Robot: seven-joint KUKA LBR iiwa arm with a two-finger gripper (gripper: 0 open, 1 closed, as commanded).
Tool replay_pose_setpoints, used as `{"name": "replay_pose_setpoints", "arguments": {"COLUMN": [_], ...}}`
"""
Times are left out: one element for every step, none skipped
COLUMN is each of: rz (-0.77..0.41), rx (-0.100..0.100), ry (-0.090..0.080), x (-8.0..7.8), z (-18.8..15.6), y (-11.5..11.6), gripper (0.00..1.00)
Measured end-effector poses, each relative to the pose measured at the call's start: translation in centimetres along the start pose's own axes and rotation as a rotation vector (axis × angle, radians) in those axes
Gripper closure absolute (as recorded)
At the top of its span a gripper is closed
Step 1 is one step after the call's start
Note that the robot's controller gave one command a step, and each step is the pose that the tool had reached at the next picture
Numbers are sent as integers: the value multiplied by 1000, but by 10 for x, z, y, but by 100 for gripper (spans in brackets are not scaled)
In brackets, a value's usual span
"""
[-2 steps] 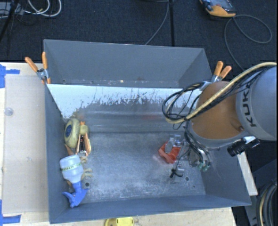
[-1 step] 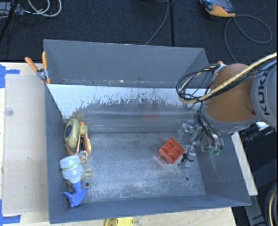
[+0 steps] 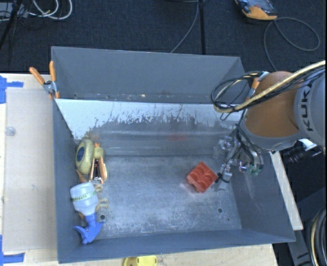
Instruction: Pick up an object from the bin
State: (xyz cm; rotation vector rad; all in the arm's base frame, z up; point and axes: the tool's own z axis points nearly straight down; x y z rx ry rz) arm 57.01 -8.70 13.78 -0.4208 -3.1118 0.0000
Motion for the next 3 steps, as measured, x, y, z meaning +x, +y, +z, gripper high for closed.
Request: {"name": "replay_pose_setpoints", "arguments": {"rz": [-215, -215, -81], "rx": [-2, -2, -3], "ry": [1, 1, -1], "x": [69, 69, 85], "z": [65, 65, -87], "y": [74, 74, 84], "gripper": [100, 100, 100]}}
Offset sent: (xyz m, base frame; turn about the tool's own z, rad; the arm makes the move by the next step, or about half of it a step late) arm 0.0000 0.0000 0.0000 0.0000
